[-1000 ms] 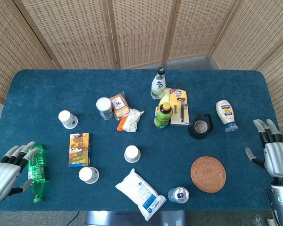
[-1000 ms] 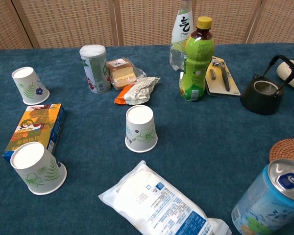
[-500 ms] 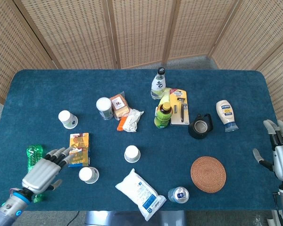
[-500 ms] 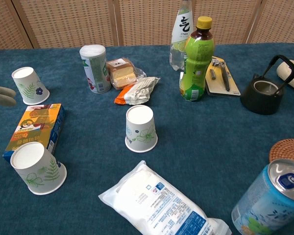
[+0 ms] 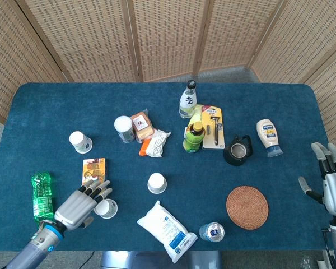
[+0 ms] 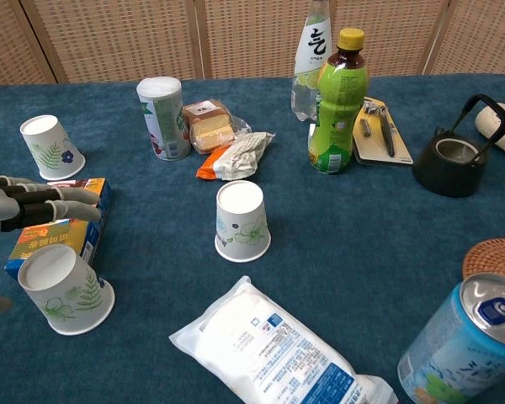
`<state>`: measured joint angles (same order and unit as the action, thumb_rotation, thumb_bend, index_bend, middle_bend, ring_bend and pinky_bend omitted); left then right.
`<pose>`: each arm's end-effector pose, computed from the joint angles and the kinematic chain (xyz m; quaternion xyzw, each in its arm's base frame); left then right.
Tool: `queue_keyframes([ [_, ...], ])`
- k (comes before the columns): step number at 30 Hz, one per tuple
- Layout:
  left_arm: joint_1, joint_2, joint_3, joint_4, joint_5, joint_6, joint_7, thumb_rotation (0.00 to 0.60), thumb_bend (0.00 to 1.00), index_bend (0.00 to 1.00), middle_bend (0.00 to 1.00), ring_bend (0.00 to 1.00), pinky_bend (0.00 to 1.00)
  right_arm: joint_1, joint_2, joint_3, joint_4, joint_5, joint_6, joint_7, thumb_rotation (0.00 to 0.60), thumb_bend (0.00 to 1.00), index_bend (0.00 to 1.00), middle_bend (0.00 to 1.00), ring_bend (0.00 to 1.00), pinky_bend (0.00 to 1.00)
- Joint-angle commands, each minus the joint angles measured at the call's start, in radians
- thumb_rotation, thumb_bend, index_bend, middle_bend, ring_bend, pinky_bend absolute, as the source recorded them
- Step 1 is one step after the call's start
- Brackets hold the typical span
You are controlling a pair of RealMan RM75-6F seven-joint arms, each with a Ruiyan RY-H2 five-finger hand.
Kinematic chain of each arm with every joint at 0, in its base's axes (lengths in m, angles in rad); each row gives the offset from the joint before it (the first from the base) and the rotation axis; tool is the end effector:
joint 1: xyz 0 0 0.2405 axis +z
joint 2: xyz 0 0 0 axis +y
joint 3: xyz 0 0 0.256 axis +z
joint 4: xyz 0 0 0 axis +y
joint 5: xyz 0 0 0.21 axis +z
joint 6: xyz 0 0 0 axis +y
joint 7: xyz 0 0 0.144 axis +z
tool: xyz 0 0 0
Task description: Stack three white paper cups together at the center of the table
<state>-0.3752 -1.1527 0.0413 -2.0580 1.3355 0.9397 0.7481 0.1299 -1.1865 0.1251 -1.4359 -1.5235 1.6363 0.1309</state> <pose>-0.1883 0.1834 0.0443 -0.8435 -0.3223 -0.2181 0.3702 -0.3110 -0.2091 0.1837 0.5551 -0.3072 0.4825 0.6039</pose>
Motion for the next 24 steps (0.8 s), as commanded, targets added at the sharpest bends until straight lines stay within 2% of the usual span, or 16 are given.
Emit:
queue_keyframes([
  [1,-0.026,-0.052,0.003,0.014,-0.047,-0.003,0.058,0.600,0.36,0.00,0.00,0.00,0.09,-0.001,-0.001,0.001,0.001,0.000,-0.002,0.002,0.600,0.35,0.06,0.14,0.00,0.22],
  [5,-0.045,-0.100,0.002,0.024,-0.095,0.016,0.119,0.600,0.36,0.00,0.00,0.00,0.11,-0.002,-0.002,0.002,0.001,-0.002,-0.005,0.005,0.600,0.35,0.06,0.14,0.00,0.22],
  [11,-0.073,-0.146,0.001,0.029,-0.129,0.047,0.170,0.600,0.36,0.00,0.01,0.00,0.26,-0.004,-0.004,0.004,-0.003,-0.007,-0.008,0.005,0.600,0.35,0.06,0.14,0.00,0.22],
  [13,-0.082,-0.158,0.004,0.033,-0.133,0.056,0.184,0.600,0.36,0.01,0.09,0.02,0.32,-0.004,-0.005,0.004,-0.003,-0.005,-0.012,0.005,0.600,0.35,0.06,0.14,0.00,0.22],
  [16,-0.091,-0.174,0.010,0.036,-0.145,0.070,0.201,0.600,0.36,0.09,0.19,0.08,0.36,-0.005,-0.005,0.006,-0.004,-0.005,-0.013,0.004,0.600,0.35,0.06,0.15,0.00,0.22],
  [22,-0.101,-0.186,0.027,0.034,-0.158,0.094,0.208,0.600,0.36,0.18,0.41,0.24,0.41,-0.007,-0.005,0.009,-0.005,-0.005,-0.014,0.006,0.600,0.35,0.07,0.15,0.00,0.22],
  [24,-0.103,-0.185,0.032,0.034,-0.153,0.101,0.200,0.600,0.36,0.22,0.45,0.26,0.41,-0.007,-0.006,0.010,-0.004,-0.007,-0.014,0.004,0.600,0.35,0.07,0.15,0.00,0.22],
])
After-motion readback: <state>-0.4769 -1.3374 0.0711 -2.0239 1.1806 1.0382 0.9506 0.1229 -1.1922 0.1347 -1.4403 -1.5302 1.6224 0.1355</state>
